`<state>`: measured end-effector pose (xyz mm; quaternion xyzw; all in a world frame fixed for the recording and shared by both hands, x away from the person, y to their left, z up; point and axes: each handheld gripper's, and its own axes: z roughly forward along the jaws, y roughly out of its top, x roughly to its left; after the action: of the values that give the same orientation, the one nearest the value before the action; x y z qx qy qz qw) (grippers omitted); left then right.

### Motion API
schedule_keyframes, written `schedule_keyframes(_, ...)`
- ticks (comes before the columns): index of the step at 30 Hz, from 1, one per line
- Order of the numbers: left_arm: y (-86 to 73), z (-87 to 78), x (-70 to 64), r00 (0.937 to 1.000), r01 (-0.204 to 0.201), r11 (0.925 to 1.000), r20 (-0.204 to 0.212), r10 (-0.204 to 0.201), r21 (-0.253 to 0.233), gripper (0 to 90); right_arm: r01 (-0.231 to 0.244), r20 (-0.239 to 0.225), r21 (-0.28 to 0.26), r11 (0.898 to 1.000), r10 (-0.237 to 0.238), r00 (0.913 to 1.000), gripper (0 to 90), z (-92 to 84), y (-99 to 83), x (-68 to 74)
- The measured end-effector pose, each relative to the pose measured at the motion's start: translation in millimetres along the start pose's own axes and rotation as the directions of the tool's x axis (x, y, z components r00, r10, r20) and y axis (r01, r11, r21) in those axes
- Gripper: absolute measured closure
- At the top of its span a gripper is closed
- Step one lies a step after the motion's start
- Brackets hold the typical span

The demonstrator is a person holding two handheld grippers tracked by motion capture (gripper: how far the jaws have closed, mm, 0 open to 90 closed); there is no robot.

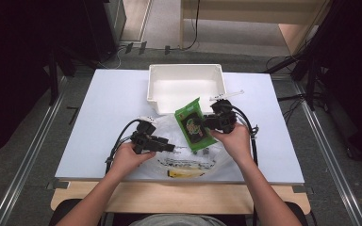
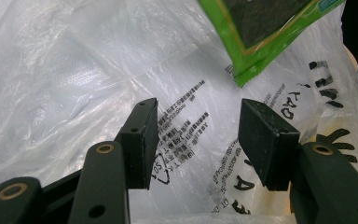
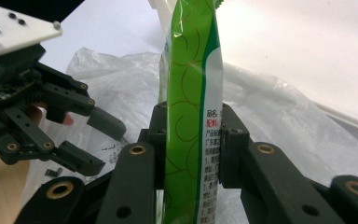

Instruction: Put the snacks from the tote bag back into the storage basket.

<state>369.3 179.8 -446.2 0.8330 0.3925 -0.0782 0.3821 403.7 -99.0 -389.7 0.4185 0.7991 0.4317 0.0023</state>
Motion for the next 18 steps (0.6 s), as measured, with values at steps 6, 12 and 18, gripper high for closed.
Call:
schedule_keyframes(6, 0.0, -0.3, -1.5, 1.0000, -0.002, 1.0000, 0.002, 0.002, -0.001, 47.9, -0.006, -0.001, -0.003, 1.000, 0.006, 1.0000, 73.5, -4.2, 9.8, -2.9)
schedule_keyframes(12, -0.1, 0.2, -2.1, 1.0000, -0.007, 1.0000, 0.003, 0.007, 0.003, 47.5, 0.003, 0.010, -0.005, 1.000, -0.003, 0.9999, 73.5, -7.5, 19.8, -3.1)
schedule_keyframes(18, 0.0, 0.1, -1.6, 1.0000, -0.006, 1.0000, 0.002, 0.006, 0.004, 47.5, 0.002, 0.018, 0.005, 1.000, -0.002, 0.9998, 73.5, -6.4, 28.6, -4.8)
